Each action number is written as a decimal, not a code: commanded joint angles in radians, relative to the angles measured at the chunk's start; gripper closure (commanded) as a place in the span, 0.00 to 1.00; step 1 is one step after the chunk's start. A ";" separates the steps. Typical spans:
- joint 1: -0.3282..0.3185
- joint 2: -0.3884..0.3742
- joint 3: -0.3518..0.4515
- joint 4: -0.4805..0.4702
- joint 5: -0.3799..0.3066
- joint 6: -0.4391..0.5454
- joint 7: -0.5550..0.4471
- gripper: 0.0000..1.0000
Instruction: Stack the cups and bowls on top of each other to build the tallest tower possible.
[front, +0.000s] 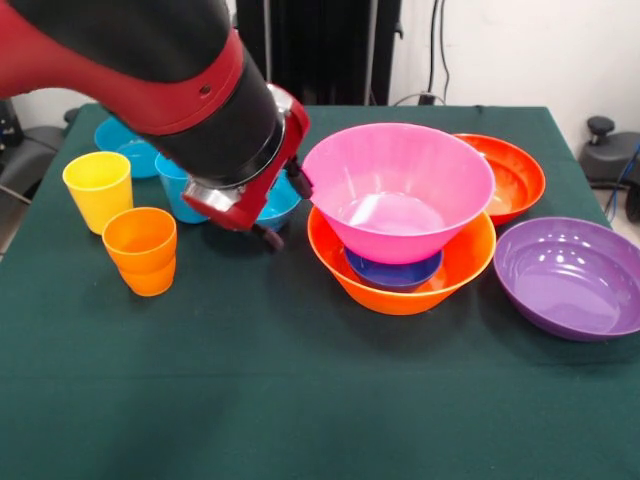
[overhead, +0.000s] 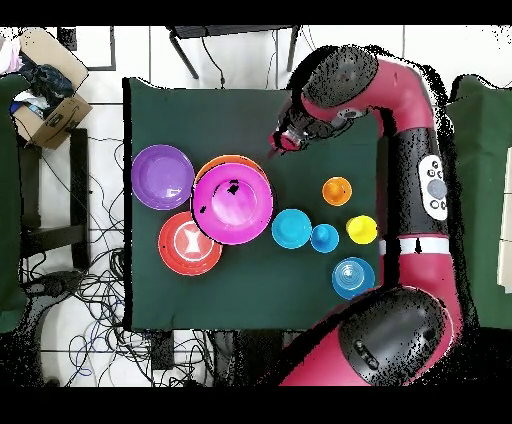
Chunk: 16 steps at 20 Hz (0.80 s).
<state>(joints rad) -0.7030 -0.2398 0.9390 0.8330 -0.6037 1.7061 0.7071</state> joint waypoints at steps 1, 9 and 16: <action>0.079 0.054 -0.003 -0.233 -0.164 0.149 -0.487 0.00; 0.097 0.040 -0.024 -0.263 -0.204 0.152 -0.557 0.00; 0.085 0.035 -0.041 -0.271 -0.235 0.161 -0.674 0.00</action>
<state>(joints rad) -0.6345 -0.2140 0.9393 0.6162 -0.7363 1.7846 0.3541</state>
